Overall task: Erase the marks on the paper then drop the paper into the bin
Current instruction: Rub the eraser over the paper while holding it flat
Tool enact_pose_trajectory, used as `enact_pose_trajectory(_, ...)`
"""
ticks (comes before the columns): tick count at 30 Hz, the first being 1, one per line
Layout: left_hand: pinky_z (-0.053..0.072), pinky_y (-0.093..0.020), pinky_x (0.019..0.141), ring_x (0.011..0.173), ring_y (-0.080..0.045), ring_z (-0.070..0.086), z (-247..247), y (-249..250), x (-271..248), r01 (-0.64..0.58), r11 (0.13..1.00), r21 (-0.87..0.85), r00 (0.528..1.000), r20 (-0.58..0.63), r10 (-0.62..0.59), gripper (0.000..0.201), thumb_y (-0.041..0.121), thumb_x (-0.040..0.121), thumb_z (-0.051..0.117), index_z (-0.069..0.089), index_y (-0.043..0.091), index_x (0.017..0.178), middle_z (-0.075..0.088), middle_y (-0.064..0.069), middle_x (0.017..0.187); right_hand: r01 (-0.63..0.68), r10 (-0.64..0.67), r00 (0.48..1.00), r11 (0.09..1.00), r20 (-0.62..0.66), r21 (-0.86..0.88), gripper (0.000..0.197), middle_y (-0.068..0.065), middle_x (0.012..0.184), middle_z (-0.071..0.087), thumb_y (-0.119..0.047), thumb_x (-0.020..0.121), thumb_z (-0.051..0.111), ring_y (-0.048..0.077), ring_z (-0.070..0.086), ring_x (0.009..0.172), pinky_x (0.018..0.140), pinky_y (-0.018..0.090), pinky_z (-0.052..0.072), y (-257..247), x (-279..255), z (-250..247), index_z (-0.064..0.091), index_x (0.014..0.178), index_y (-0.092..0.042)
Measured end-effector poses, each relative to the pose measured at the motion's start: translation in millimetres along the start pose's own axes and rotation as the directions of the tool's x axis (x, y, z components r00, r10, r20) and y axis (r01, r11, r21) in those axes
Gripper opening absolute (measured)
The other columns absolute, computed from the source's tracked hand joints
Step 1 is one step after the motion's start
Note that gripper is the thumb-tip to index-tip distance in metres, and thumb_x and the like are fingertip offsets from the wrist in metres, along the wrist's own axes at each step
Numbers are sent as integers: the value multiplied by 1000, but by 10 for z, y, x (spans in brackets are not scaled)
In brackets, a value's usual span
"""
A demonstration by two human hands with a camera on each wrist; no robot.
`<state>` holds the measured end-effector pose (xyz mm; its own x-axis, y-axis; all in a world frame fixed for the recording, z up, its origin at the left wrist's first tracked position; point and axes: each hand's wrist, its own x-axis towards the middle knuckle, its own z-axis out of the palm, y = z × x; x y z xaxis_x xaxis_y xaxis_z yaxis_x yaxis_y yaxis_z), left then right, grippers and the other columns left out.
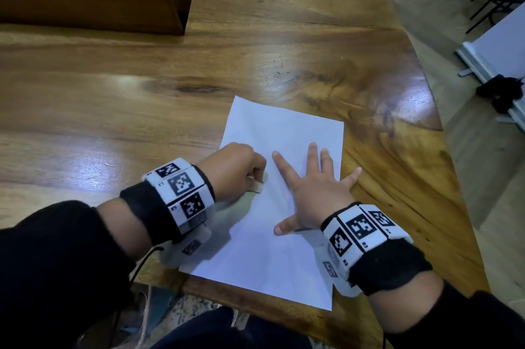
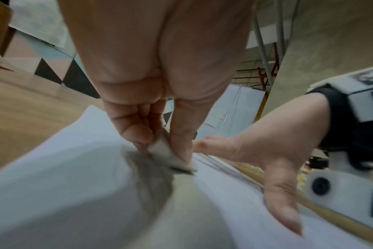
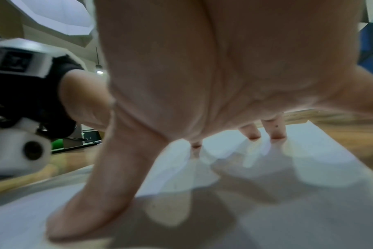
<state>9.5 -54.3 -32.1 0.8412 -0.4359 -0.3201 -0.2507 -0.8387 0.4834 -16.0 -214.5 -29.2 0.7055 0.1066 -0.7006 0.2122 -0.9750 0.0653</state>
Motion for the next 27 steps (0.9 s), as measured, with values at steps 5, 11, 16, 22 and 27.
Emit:
enact_pose_trajectory(5, 37, -27, 67, 75, -18, 45, 205, -53, -336, -21, 1000, -19, 999, -29, 21, 9, 23, 80, 62, 62, 13, 79, 47, 1, 81, -2, 2, 1000, 1000, 0, -15, 129, 18, 149, -37, -74, 63, 66, 38, -26, 141, 96, 80, 0, -1, -6, 1, -36, 136, -46)
enact_pose_trajectory(11, 39, -29, 68, 78, -16, 49, 60, -16, -229, 20, 998, 55, 999, 37, -22, 8, 26, 76, 65, 63, 20, 82, 49, 5, 81, 11, -13, 1000, 998, -25, -55, 129, 21, 150, -35, -77, 62, 64, 38, -27, 141, 98, 77, -8, -8, -21, -10, -33, 139, -43)
enact_pose_trajectory(16, 35, -29, 63, 78, -19, 49, -30, 80, -132, -11, 983, 181, 992, 125, -12, 8, 20, 78, 63, 59, 17, 83, 51, 4, 78, 169, -171, 980, 985, -103, -29, 133, 11, 150, -38, -65, 65, 72, 25, -29, 142, 115, 52, -12, -4, 16, 22, -24, 147, -24)
enact_pose_trajectory(22, 35, -26, 64, 76, -19, 47, -127, 121, 47, 35, 994, 103, 999, 9, -36, 11, 17, 77, 63, 62, 11, 86, 51, 2, 75, 204, -202, 974, 979, -107, 9, 142, 10, 151, -38, -64, 60, 76, 25, -28, 142, 119, 48, -3, -12, 15, 57, -28, 145, -20)
enact_pose_trajectory(27, 36, -28, 65, 74, -24, 48, 136, 24, -315, -49, 999, 23, 998, 34, 48, 11, 15, 80, 58, 56, 13, 69, 46, -3, 78, 201, -199, 974, 980, -106, 7, 143, 10, 150, -39, -66, 59, 76, 25, -29, 142, 118, 48, -5, -23, 13, 74, -29, 145, -19)
